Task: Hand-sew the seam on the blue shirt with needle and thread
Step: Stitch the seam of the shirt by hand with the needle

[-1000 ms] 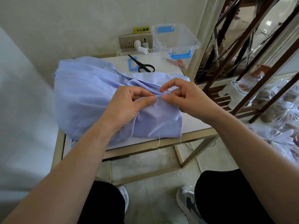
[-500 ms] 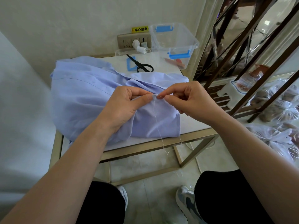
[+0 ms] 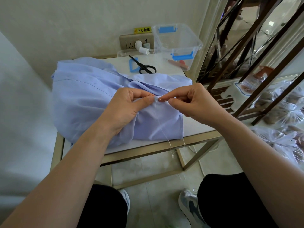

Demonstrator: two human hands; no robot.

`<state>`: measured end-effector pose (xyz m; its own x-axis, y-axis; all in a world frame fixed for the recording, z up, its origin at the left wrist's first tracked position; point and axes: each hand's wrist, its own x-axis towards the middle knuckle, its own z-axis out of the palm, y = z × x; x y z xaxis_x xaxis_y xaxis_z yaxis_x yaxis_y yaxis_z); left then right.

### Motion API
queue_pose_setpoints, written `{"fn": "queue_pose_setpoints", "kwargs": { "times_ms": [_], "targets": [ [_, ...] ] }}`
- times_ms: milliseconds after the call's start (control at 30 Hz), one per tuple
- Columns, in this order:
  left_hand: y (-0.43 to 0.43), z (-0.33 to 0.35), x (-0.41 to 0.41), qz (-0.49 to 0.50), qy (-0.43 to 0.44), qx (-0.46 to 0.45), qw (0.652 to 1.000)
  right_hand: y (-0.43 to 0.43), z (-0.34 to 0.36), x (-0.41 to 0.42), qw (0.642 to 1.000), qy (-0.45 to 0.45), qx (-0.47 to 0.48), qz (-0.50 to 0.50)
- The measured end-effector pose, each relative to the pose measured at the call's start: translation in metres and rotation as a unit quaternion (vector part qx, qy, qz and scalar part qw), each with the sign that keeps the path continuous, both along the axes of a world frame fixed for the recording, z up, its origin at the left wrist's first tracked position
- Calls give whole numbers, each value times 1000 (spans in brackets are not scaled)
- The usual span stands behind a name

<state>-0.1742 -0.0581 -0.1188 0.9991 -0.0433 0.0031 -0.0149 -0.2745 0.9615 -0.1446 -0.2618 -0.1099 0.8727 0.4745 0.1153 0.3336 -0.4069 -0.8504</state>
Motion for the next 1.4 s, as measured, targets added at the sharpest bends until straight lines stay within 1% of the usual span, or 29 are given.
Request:
{"fn": "queue_pose_setpoints", "kwargs": {
  "times_ms": [267,367,500,633,767,933,1100,1400],
  "targets": [
    [0,0,0,2,-10,23,1000,-1,-2,2,1000,-7,-18,4],
    [0,-1,0,-6,-28,58,998,-1,-2,2,999,-4,-35,7],
    [0,-2,1,-26,-57,139,988,2,-1,1,997,24,-75,21],
    [0,-2,1,-37,-72,174,981,5,0,2,993,93,-66,39],
    [1,-3,2,-29,-87,189,978,6,-2,5,993,99,-59,33],
    [3,-3,4,-15,-81,177,981,6,-2,4,995,88,-46,31],
    [5,-1,3,-15,-35,111,993,3,-1,5,995,87,-22,41],
    [6,4,1,-53,25,29,998,-1,-1,7,991,115,28,69]
  ]
}}
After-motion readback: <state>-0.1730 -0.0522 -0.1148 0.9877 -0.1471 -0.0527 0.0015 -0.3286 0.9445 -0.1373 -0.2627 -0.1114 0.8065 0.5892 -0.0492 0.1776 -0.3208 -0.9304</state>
